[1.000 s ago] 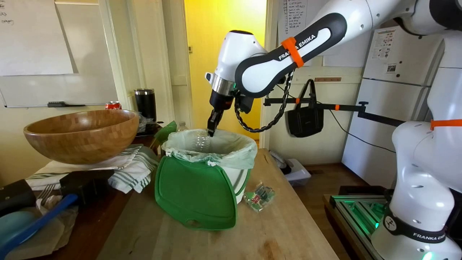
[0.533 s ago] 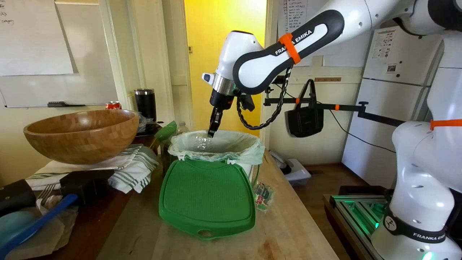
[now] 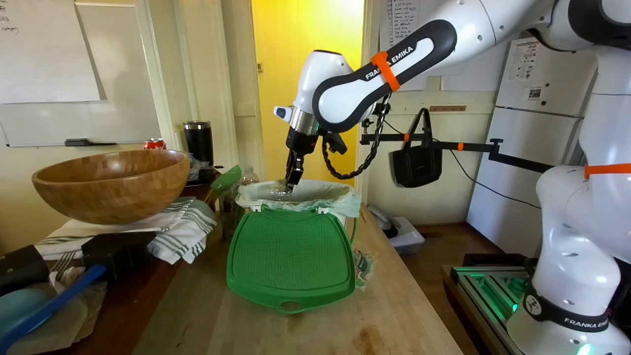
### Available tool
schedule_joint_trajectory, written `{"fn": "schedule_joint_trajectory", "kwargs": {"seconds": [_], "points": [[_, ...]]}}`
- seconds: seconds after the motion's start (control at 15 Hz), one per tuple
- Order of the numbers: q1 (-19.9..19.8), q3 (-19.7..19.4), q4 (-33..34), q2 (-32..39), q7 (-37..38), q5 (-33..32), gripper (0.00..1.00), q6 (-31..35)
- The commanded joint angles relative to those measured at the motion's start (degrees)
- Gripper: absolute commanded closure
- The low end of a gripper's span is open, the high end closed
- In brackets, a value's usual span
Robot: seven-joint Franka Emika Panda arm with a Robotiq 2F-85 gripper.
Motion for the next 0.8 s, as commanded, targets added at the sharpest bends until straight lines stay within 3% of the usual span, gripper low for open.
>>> {"fn": "schedule_joint_trajectory", "kwargs": {"seconds": [0.0, 0.27, 0.47, 0.73], "points": [[-0.61, 0.32, 0.36, 0.42, -1.90, 0.35, 0.27, -0.24], [-0.45, 0.46, -0.81, -1.60, -1.16, 0.01, 0.00, 0.47], [-0.11, 0.53, -2.29, -4.63, 0.18, -1.45, 0.00, 0.53], [0.09, 0.61, -5.45, -9.56, 7.74, -3.64, 0.00, -1.54]]}}
